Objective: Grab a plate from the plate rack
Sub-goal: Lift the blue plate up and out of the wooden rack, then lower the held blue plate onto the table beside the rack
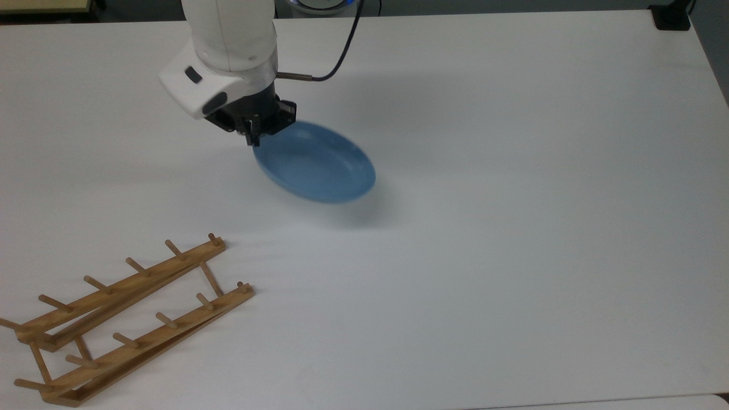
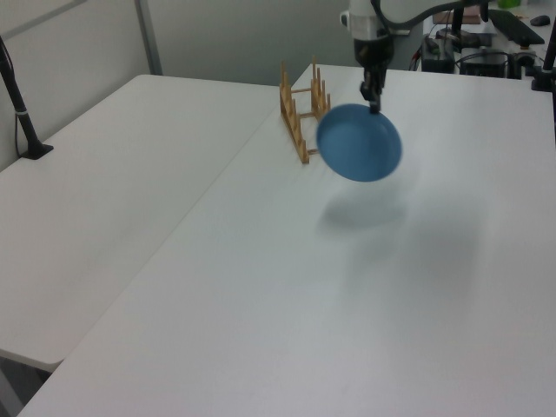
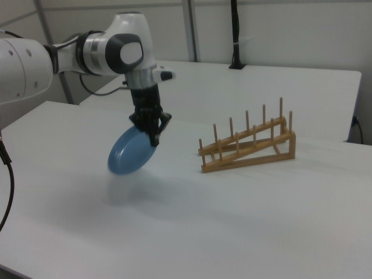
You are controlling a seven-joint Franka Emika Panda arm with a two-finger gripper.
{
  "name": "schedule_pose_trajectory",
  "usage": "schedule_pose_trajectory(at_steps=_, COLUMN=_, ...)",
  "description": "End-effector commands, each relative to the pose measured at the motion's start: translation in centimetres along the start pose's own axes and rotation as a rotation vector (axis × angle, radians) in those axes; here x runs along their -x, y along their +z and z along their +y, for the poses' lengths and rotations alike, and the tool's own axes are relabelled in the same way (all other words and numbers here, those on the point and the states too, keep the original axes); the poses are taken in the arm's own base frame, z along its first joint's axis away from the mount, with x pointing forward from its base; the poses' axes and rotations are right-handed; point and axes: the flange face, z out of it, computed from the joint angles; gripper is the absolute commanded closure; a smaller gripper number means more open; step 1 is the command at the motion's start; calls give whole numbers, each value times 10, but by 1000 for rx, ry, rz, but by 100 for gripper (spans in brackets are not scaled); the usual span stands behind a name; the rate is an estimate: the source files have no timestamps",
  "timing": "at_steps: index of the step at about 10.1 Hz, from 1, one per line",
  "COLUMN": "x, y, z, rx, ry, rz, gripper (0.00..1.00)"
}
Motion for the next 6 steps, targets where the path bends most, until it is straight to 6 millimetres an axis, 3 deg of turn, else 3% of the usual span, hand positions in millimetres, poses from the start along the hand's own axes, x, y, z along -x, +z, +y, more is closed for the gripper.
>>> schedule_pose_trajectory(at_steps=1, x=20, y=52, z=-1, rx=-55, ry=-337, rz=-202, gripper=100)
schedule_pose_trajectory(at_steps=3, x=32, y=102, z=-6, rx=-94, ry=-534, rz=-316, gripper=100)
schedule_pose_trajectory(at_steps=5, x=21, y=149, z=-31, rx=-93, ry=-590, rz=-365, gripper=100)
schedule_pose_trajectory(at_steps=6, x=12, y=158, z=-41, rx=-76, ry=-598, rz=-327, gripper=100)
